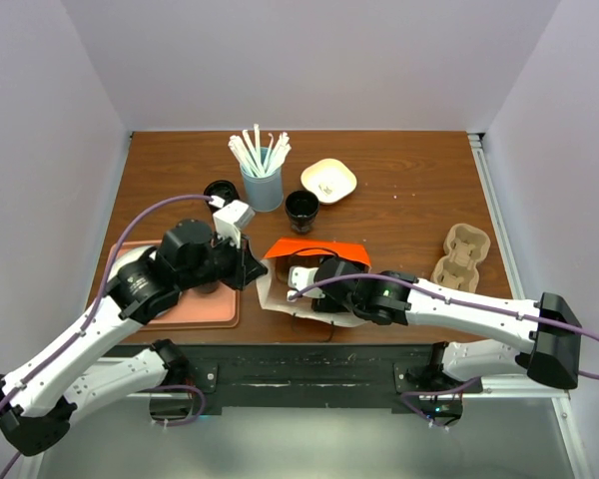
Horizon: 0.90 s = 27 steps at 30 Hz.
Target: Pack the takeout coffee
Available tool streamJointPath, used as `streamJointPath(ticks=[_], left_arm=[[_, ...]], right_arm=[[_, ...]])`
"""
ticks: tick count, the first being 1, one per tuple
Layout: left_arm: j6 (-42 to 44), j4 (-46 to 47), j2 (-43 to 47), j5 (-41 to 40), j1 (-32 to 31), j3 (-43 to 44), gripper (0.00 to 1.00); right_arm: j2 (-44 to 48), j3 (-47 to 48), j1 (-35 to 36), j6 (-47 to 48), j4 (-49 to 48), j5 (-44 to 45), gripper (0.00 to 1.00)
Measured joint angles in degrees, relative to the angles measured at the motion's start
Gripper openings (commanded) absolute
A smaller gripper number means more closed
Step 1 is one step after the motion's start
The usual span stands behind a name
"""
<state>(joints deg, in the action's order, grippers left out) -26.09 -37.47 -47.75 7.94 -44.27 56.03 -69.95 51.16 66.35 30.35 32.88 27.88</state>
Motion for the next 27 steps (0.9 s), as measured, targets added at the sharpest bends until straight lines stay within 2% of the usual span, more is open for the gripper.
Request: streamJointPath(ticks=[8,21,27], left_arm=[[1.8,4.1,1.4,-0.6,0.0,-3.2,0.0],[8.2,13.0,-2.3,-1.5,0.0,-4.8,0.0],[10.5,12.9,1.8,0.5,0.0,-8.2,0.0]], right_arm=[[0.1,0.0,-0.1,1.0,-1.9,1.0,0.37],[-0.9,1.3,-3.0,4.2,-5.1,2.7,0.37],[-0.6,0.3,-3.5,4.0,-5.5,2.6,0.38]])
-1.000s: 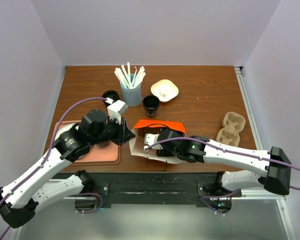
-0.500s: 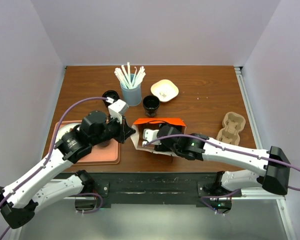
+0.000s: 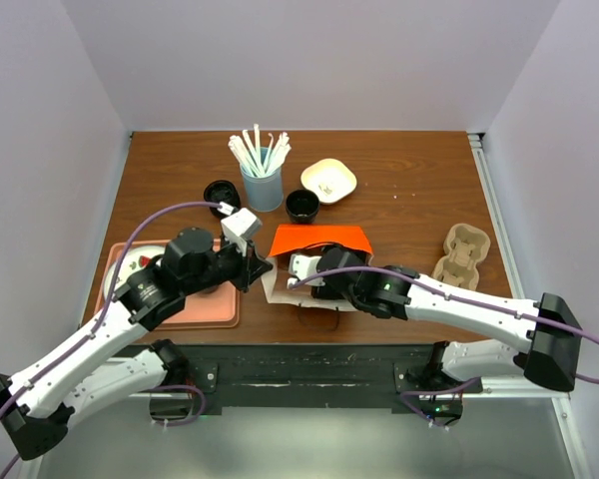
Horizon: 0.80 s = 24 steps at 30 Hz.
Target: Pack the takeout coffee
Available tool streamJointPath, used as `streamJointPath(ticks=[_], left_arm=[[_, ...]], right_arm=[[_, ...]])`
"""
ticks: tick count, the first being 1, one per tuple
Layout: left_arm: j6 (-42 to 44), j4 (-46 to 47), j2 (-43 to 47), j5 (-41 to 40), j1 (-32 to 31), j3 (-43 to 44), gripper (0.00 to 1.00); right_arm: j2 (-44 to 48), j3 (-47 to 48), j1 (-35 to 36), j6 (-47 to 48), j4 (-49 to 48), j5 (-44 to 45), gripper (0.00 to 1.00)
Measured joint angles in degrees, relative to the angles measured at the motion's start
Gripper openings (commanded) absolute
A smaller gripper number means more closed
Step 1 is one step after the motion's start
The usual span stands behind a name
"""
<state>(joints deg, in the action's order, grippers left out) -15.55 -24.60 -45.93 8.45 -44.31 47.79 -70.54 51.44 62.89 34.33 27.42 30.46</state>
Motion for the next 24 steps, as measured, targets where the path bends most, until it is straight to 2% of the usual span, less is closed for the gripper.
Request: streamJointPath(ticks=[24], left_arm=[[1.4,-0.3,-1.6,4.5,0.0,0.3,0.0]], right_arm=[[0.4,-4.8,-3.7,8.7,-10.4,-3.2,0.37]])
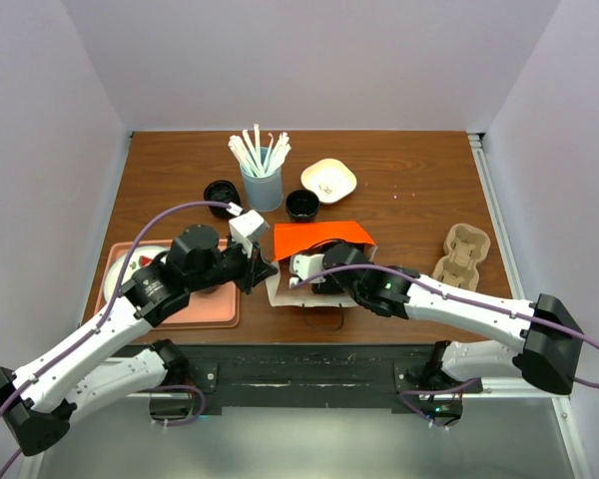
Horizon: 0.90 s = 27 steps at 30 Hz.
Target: Pack the takeout coffee
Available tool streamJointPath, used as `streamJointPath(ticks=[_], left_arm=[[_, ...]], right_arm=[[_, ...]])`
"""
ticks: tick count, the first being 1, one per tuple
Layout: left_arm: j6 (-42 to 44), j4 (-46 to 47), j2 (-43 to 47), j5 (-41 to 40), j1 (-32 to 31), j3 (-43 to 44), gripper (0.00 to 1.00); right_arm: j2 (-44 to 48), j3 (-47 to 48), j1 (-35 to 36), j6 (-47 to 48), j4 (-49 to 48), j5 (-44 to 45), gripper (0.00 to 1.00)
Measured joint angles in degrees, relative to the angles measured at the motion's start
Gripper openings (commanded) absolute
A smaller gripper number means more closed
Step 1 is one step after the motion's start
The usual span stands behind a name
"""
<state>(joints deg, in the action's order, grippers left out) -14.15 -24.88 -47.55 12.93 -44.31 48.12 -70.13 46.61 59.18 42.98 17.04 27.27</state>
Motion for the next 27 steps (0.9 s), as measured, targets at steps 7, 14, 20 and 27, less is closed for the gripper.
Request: streamJointPath(ticks=[7,14,20,27], left_arm=[[0.0,0.0,-0.2,0.9,0.0,0.4,0.0],[0.0,-0.2,-0.1,1.7,0.0,0.8,0.0],[-0.1,-0.5,0.0,1.9,-0.3,0.9,0.0],[-0.1,-0.7,0.8,1.9,-0.9,0.9,0.0]], right_arm=[[-0.9,-0.6,-0.1,2.4,-2.5,-1.4,0.37],[-0.8,-0.9,-1.5,7.7,-3.4,-6.1,0.38],[-0.7,-0.9,-4.0,11.8,-2.5,-11.2,0.38],[-0.7,0.3,-5.2,14.2,-0.4,-15.5,0.38]])
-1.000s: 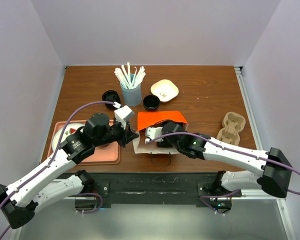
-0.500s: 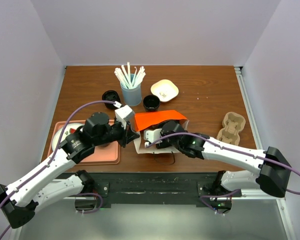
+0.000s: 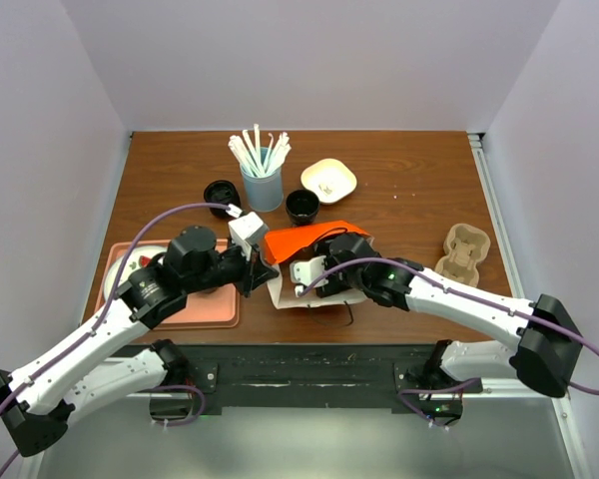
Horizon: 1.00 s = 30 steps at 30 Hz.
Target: Pack the takeout coffee
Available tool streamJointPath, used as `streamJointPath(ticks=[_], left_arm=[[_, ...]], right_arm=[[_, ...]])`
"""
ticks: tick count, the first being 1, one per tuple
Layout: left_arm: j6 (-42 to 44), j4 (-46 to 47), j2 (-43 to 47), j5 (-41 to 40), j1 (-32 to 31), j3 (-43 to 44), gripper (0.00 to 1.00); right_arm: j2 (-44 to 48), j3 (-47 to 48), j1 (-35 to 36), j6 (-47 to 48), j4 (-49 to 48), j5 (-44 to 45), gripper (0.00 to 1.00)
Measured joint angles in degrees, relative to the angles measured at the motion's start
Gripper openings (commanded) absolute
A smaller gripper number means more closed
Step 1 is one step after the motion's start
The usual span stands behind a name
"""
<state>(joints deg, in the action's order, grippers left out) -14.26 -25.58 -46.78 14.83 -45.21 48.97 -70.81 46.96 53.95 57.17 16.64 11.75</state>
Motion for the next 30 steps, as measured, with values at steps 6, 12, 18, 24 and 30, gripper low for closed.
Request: streamJointPath(ticks=[6,12,18,24,30], left_arm=[[-0.1,-0.4,0.3,0.1,-0.2,0.0,0.0],[-0.1,-1.2,0.4,0.3,-0.2,0.0,0.0],[-0.1,-1.9,0.5,0.3,-0.2,0.0,0.0],[-0.1,-2.3,0.5,0.2,-0.2,-0.1,0.0],[-0.1,-2.4,0.5,0.1,-0.2,-0.1,0.0]], right_arm=[[-0.2,0.0,-0.1,0.8,0.0,-1.3,0.38],[-2.7,0.5,-0.4,1.5,-1.4,-2.3,0.37],[-4.5,0.6,-0.8,2.1,-3.9,-2.6,0.37],[-5.9,0.6,-1.4,2.4,-6.0,-3.3,0.4],[-7.2,0.6,-1.7,3.0,-8.1,-3.7,0.43]])
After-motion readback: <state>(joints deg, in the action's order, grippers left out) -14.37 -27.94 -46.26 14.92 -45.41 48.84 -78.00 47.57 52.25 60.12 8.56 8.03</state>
